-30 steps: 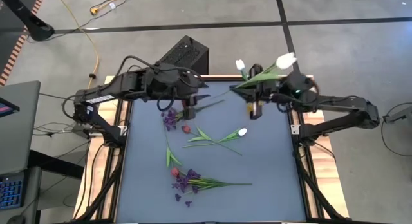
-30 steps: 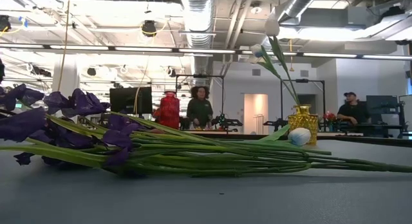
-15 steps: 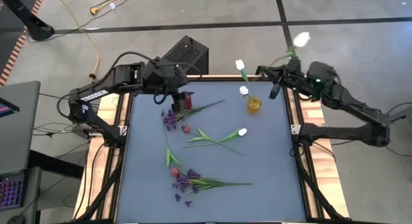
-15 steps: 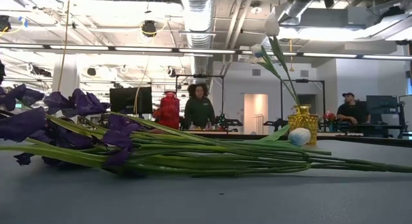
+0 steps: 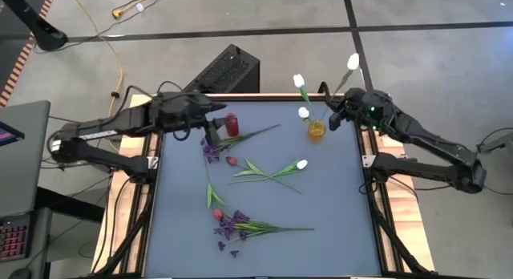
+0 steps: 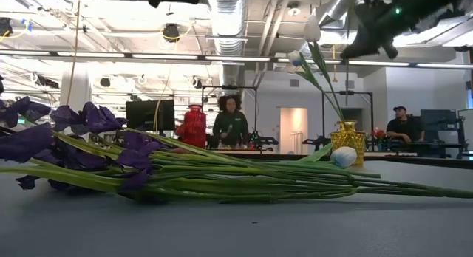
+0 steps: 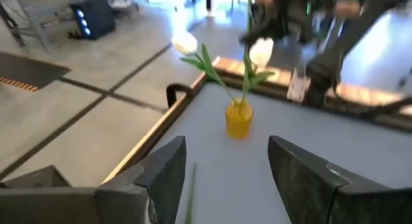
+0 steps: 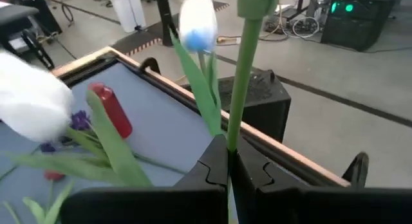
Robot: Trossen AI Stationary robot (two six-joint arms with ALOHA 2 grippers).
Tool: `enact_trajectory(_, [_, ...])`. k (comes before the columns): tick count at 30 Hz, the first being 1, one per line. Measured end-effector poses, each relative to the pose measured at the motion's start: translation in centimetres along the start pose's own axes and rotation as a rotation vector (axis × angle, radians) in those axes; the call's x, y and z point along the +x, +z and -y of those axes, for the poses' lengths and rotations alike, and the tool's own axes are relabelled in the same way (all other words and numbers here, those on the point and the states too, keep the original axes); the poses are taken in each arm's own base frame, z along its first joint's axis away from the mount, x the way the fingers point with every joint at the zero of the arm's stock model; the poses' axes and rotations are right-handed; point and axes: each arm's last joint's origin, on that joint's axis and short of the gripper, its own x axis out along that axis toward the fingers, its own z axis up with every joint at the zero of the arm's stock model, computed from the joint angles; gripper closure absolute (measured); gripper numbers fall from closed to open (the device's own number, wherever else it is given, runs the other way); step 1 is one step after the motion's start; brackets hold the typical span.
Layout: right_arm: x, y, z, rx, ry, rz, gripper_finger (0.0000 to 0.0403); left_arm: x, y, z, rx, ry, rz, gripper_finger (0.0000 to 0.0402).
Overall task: Sort flowers into vase by color
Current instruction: Put the white flower into the yellow vase
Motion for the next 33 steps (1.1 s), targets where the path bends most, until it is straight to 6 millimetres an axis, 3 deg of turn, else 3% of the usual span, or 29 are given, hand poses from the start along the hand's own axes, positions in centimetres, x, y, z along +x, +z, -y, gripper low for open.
enact_trajectory(4, [0.9, -1.7, 0.1, 0.019, -0.004, -0.032, 0.0376, -0.7, -1.0, -0.5, -0.06, 0.003, 0.058, 0.0193])
enact_trajectory(18, [2.5, -5.1, 0.6, 0.025, -0.06, -0.05, 0.0375, -1.2, -0.9, -0.7, -0.083, 0.004, 0.072, 0.0193])
enact_trajectory(33, [3.3, -6.7, 0.8, 0.062, -0.087, -0.158, 0.0313, -1.2, -0.9, -0.7, -0.082, 0.006, 0.072, 0.0194])
